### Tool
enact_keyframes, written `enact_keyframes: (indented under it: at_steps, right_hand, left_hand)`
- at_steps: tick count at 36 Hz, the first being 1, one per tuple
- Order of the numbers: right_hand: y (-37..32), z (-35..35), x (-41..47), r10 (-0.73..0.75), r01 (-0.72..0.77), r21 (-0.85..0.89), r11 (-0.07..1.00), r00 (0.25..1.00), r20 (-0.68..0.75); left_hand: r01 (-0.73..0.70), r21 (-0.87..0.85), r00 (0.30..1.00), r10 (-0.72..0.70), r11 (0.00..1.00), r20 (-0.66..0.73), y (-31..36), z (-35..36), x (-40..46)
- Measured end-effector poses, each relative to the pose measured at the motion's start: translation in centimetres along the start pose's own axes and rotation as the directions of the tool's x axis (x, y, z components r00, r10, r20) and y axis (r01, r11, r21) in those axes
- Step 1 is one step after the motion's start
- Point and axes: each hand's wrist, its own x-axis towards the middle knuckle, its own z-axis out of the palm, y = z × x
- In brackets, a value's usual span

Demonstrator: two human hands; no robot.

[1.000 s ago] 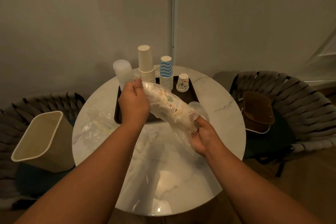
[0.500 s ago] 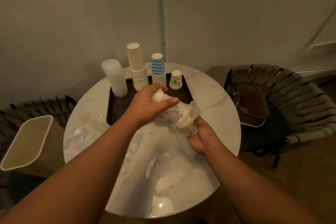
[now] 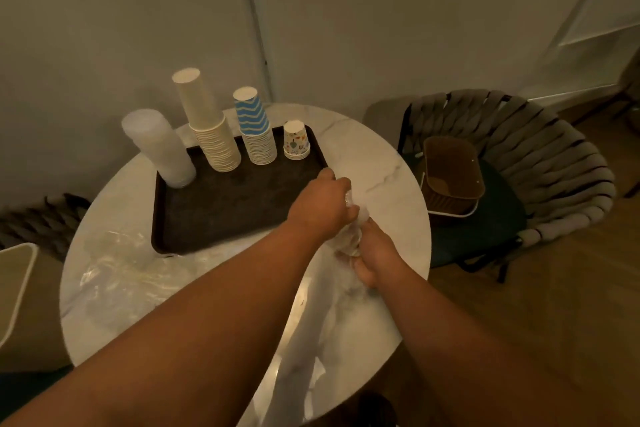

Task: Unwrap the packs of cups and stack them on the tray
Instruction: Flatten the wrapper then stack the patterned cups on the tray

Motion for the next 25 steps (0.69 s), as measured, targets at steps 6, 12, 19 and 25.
enact_keyframes:
  at_steps: [6, 12, 19, 25]
  right_hand:
    - [-0.8, -1.4, 0.4, 0.035, -0.034, -0.114, 0.993, 0.999, 0.01]
    - [-0.3, -2.3, 1.5, 0.057, -0.063, -0.063, 0.996, 0.995, -0.087]
    - [-2.0, -2.7, 0.5, -0.332, 0.205, -0.31, 0.928, 0.832, -0.445]
    - [-7.7, 2.0, -5.0, -0.732, 0.725, -0.527, 0.444, 0.632, 0.253]
  left_hand:
    - [0.0, -0.016, 0.999, 0.001, 1.0, 0.034, 0.6, 0.4, 1.3]
    - [-0.032, -0.081, 0.995, 0.024, 0.996, -0.1, 0.6, -2.5, 1.9]
    - [-0.061, -0.149, 0.955, 0.014, 0.987, -0.296, 1.1, -6.5, 1.8]
    - [-0.13, -0.224, 0.93, 0.04, 0.966, -0.365, 1.4, -11.6, 0.2]
